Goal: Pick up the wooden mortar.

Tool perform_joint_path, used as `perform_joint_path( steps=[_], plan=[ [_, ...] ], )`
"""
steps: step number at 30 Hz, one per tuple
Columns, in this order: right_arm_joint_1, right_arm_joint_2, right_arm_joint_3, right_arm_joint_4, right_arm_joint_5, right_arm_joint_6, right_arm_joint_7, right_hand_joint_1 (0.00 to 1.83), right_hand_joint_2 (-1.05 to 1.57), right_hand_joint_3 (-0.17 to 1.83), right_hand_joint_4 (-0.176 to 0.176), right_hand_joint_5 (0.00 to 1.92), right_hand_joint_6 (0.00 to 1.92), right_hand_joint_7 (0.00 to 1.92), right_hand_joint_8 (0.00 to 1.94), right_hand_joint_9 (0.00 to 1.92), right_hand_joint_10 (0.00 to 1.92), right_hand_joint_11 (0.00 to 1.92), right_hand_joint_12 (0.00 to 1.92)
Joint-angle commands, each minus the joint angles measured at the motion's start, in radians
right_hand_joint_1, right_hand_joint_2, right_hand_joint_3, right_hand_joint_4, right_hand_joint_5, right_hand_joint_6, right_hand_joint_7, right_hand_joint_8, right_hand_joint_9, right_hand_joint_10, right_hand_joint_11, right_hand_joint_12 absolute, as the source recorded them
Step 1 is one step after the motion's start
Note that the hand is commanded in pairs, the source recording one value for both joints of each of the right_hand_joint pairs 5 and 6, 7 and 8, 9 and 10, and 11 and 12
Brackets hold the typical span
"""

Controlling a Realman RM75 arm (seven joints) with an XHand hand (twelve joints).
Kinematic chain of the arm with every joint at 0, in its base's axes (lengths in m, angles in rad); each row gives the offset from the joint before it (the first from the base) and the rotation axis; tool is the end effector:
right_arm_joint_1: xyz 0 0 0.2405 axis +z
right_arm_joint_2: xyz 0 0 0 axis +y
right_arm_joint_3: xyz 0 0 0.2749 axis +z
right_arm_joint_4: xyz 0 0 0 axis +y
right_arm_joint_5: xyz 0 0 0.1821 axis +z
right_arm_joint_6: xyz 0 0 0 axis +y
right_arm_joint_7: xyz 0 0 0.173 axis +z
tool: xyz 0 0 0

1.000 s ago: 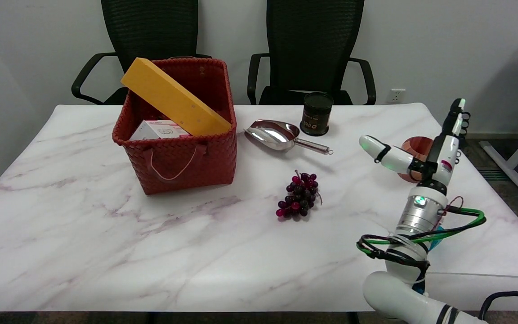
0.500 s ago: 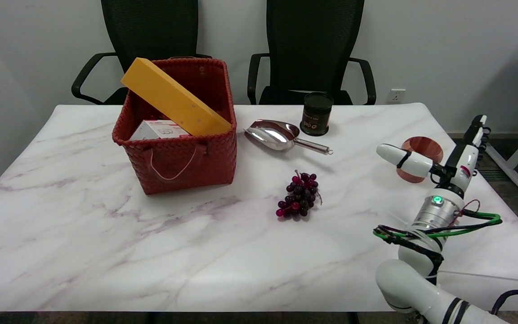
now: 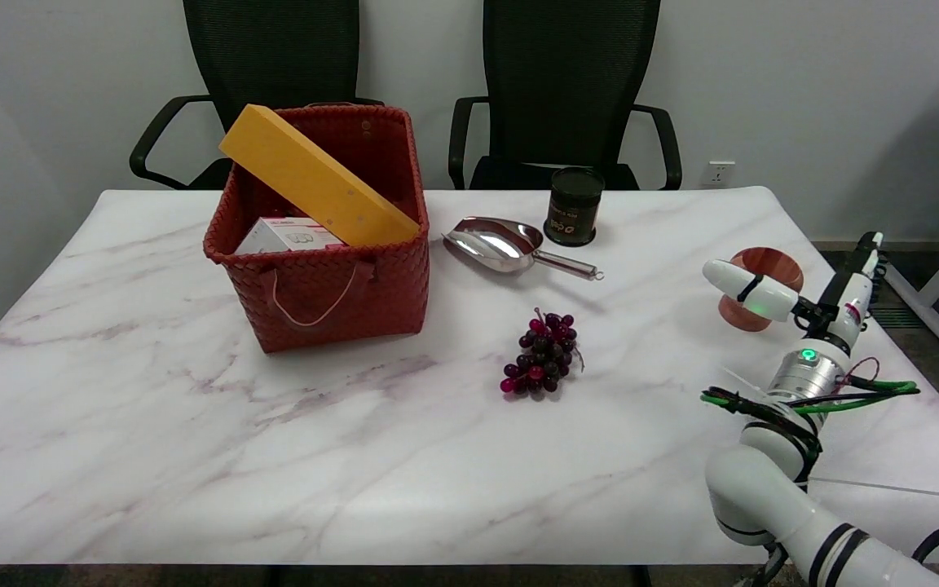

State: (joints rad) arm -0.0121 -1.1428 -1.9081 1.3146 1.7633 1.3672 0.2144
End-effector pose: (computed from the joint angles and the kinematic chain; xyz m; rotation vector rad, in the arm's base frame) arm -0.2942 -0.2419 0.4725 0.4996 -0.2124 1.3604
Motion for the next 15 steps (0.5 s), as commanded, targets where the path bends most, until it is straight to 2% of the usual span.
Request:
perform_joint_path(
  steps=[1, 8, 9, 11, 15],
  plan=[
    [0.022, 0.009, 0.088, -0.026, 0.125, -0.158, -0.007, 1.11, -0.01, -0.02, 0.000, 0.00, 0.00, 0.00, 0.00, 0.00, 0.00, 0.00, 0.00],
    [0.039, 0.014, 0.079, -0.041, 0.154, -0.178, -0.010, 1.11, 0.02, 0.00, 0.000, 0.00, 0.00, 0.00, 0.00, 0.00, 0.00, 0.00, 0.00],
    [0.034, 0.006, -0.012, 0.087, 0.243, -0.105, 0.010, 1.11, 0.02, 0.00, 0.000, 0.00, 0.00, 0.00, 0.00, 0.00, 0.00, 0.00, 0.00],
    [0.041, 0.014, 0.079, -0.052, 0.164, -0.181, -0.010, 1.11, 0.02, 0.01, 0.000, 0.00, 0.00, 0.00, 0.00, 0.00, 0.00, 0.00, 0.00],
    [0.051, 0.016, 0.079, -0.067, 0.176, -0.205, -0.010, 1.11, 0.03, 0.01, 0.000, 0.00, 0.00, 0.00, 0.00, 0.00, 0.00, 0.00, 0.00]
  ],
)
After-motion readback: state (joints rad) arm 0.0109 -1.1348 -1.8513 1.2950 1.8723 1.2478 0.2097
